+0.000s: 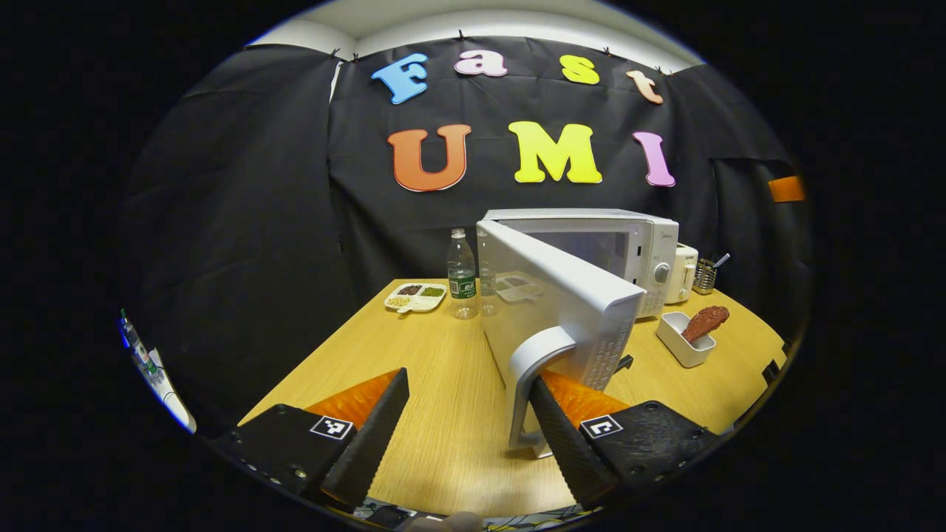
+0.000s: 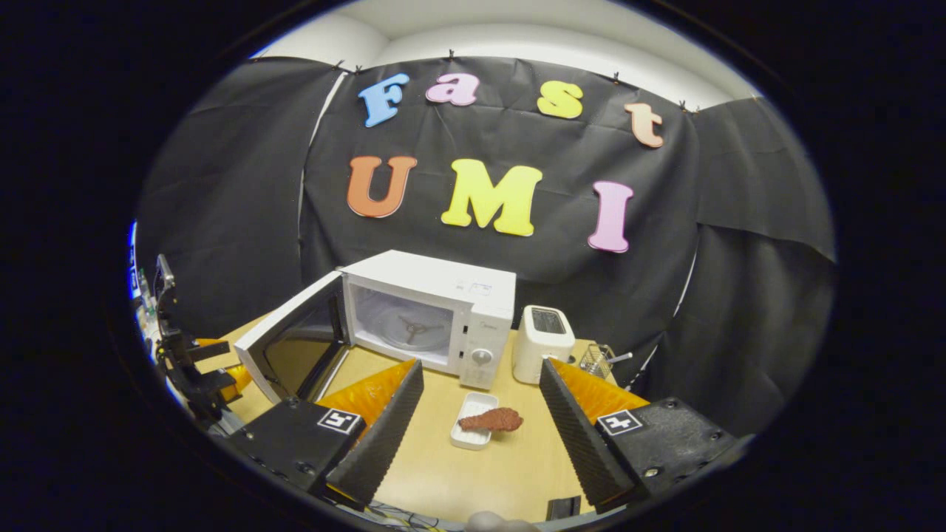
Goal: Open the microwave oven with the left hand, put the food in, and close the microwave oven.
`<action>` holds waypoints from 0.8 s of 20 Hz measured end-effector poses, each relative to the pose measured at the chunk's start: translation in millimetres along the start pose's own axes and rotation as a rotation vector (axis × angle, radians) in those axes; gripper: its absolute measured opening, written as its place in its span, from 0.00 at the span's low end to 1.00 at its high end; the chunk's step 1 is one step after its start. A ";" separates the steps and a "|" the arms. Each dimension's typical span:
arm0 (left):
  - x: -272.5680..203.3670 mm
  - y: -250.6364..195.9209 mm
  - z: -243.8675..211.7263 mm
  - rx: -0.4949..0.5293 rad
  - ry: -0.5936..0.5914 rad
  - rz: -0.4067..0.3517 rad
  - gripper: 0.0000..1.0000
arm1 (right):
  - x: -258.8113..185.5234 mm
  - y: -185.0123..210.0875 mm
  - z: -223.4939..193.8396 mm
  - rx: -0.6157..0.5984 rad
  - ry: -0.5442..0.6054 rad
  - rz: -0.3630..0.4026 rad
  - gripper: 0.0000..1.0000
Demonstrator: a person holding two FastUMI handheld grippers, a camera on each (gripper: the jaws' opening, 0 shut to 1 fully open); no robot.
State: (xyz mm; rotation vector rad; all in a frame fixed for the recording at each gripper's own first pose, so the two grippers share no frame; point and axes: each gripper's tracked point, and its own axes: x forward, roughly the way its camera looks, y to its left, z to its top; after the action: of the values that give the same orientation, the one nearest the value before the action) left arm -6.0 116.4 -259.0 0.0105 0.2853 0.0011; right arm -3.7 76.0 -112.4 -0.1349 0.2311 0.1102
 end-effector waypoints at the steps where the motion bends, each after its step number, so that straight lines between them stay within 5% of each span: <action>1: -0.7 1.4 -1.0 -0.010 0.003 -0.004 0.96 | 0.4 1.8 1.0 -0.002 -0.001 0.003 0.96; 16: -20.7 105.3 -10.8 0.009 0.003 0.203 0.96 | 12.8 14.2 -13.8 -0.005 0.026 0.027 0.96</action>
State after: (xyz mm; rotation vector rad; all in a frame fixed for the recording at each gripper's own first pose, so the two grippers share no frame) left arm -28.8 221.7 -262.4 0.0485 0.2866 0.2017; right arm 3.8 89.2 -130.4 -0.1381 0.2583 0.1361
